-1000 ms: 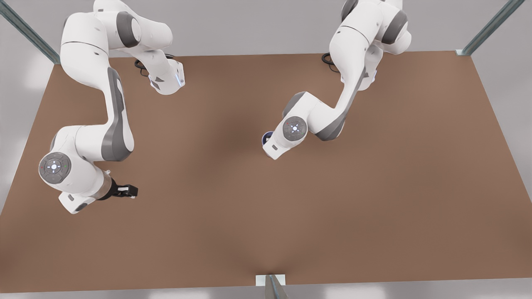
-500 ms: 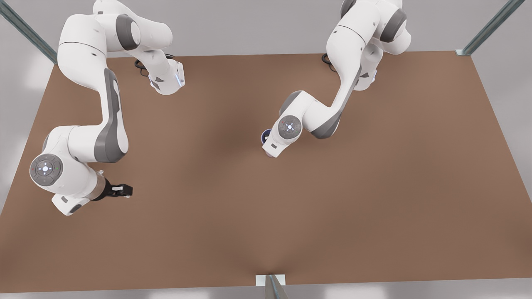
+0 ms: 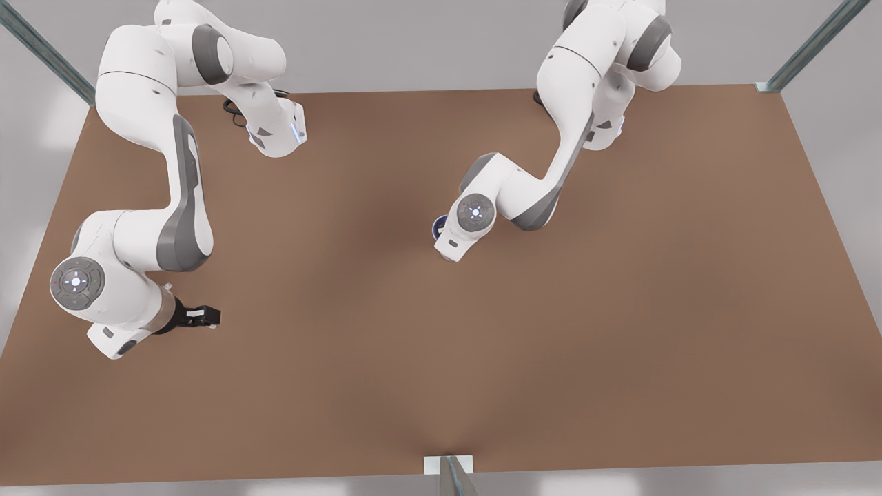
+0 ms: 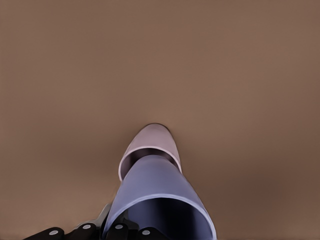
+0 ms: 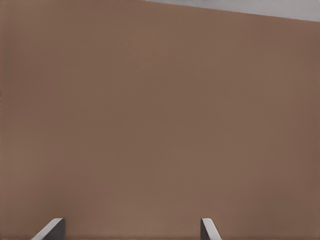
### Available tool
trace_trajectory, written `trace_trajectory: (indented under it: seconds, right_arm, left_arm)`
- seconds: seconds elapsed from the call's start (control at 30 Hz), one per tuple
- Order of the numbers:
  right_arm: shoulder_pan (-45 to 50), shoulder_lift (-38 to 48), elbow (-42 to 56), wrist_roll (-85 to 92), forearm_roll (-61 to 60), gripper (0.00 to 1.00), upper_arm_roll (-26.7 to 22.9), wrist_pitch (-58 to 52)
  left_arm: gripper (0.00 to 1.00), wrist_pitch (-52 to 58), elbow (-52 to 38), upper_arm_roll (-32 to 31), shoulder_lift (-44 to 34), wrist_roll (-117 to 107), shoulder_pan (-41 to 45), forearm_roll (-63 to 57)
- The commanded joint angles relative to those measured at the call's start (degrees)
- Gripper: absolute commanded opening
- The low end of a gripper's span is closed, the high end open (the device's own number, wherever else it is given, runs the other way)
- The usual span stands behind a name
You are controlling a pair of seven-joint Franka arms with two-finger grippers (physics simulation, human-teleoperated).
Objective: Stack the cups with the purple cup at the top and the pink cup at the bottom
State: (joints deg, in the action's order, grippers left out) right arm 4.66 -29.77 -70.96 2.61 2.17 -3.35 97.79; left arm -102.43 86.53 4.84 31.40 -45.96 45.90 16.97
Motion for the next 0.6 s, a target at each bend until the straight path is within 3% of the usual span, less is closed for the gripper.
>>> trace_trajectory:
  seconds: [0.0, 0.47, 0.57]
  right_arm:
    - [0.0, 0.1, 0.0, 1.0, -0.1, 1.00, -0.1, 0.1]
    - [0.0, -0.5, -0.1, 1.0, -0.1, 1.00, 0.1, 1.3]
    - [0.1, -0.5, -0.1, 0.9, -0.1, 1.00, 0.1, 1.3]
  left_arm:
    - [0.21, -1.4, 0.4, 0.1, 0.0, -2.6, 0.1, 0.2]
    - [0.21, -3.0, 1.6, 0.1, 0.1, -2.2, 0.3, -0.1]
    - [0.35, -3.6, 2.1, 0.1, 0.1, -2.0, 0.3, -0.2]
